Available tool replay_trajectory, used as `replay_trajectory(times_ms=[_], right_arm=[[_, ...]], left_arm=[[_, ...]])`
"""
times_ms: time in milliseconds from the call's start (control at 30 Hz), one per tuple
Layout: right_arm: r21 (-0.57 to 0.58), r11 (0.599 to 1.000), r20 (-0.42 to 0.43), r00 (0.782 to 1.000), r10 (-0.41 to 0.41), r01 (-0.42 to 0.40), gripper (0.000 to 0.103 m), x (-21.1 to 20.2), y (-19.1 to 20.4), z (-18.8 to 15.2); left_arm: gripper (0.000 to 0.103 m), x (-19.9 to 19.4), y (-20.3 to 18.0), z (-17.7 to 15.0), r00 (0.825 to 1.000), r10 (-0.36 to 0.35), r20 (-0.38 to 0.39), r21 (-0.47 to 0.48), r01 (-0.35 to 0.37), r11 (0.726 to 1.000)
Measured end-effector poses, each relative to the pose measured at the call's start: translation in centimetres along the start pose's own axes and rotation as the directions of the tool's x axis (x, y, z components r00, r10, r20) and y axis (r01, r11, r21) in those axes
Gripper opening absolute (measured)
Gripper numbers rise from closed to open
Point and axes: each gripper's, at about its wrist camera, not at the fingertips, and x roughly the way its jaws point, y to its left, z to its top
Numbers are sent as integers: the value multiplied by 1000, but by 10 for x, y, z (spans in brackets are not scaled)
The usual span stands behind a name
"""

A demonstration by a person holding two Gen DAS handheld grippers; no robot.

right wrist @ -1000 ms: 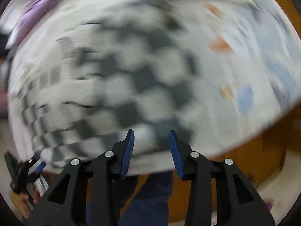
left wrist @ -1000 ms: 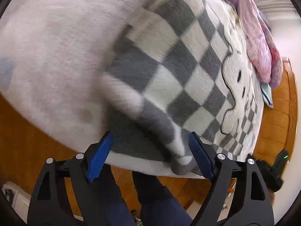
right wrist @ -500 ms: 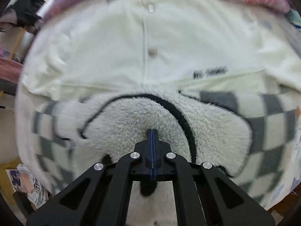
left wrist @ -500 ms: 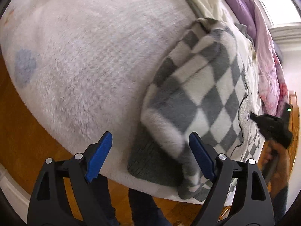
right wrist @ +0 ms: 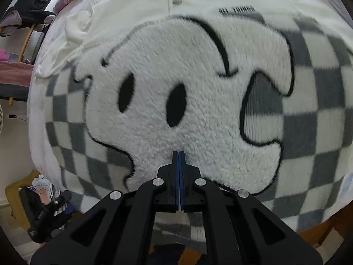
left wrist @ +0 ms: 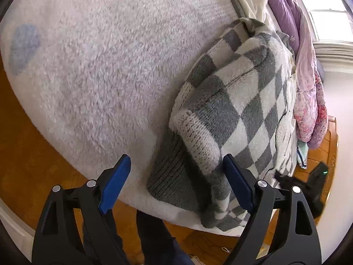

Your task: Fold large clothes

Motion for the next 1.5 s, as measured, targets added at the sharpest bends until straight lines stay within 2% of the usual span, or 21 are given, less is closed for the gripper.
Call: replay_trajectory(times_ms=[100,200,333,467,533,567,633,700,767,800,867,933,967,1033,1167,1333,1367,1400,1433,1467,1500], right_arm=[[19,1000,20,1000,-4,4,0,1,1,-3],[41,999,-28,999,16,-15,0,-4,4,-26],[43,999,-3,1000,6,-6,0,10,-1,-65],[39,999,10,1000,-24,23,0,20,4,-64],[9,1000,18,999,-28,28,0,16,9,-65],[4,1000,23,999,-23,23,0,16,13,-64],[-5,1000,32,999,-25,25,3,9,19,-66],[-57,996,79,995,-67,71,6,-5,35,-72],[-131,989,150,987,-50,70,7,-22,57,-84],[-160,986,169,985,-25,53,9,-27,66,-89],[-256,966,194,977,93,-41,15,-40,94,-107],[-346,929,182,962,205,-133,34,-49,122,-126],[-386,908,174,954,245,-163,39,-51,134,-133],[-447,878,179,944,277,-172,51,-53,146,-148],[-548,827,194,943,271,-125,60,-41,175,-164],[-585,811,262,948,179,8,60,-9,183,-151],[-592,806,256,949,181,6,60,-2,183,-148],[-600,800,255,950,179,10,55,5,183,-145],[-610,792,255,952,171,21,37,5,180,-146],[-604,796,252,956,149,35,31,6,178,-145],[-587,809,246,957,153,21,22,6,175,-142]], left_arm=[[85,9,5,0,999,-26,-24,-48,25,999],[85,15,9,-2,997,-64,-40,-79,61,995],[85,28,6,-9,994,-67,-88,-56,62,997],[81,36,0,-10,995,-43,-92,-26,41,999],[62,37,-8,-10,995,-40,-95,-2,40,999],[59,37,-12,-9,994,-39,-100,7,39,999],[37,37,-22,-6,993,-21,-118,40,26,999],[30,34,-32,-5,992,-11,-123,76,21,997],[27,26,-45,-5,992,2,-127,106,11,994],[25,22,-50,-5,992,-9,-127,108,23,994],[24,12,-58,-4,990,-37,-135,106,52,993],[23,3,-69,-4,986,-71,-151,101,87,991],[23,0,-74,-3,984,-83,-156,108,101,989],[23,-7,-83,-2,981,-101,-165,117,121,986],[23,-12,-96,0,974,-134,-183,118,157,981],[23,-12,-106,-1,973,-125,-196,148,155,977],[23,-12,-105,0,973,-122,-198,145,153,978],[23,-13,-102,0,973,-114,-198,143,144,979],[24,-11,-102,0,974,-109,-198,129,136,982],[25,-11,-98,1,972,-115,-204,115,140,983],[33,-11,-98,2,970,-119,-213,104,143,984]])
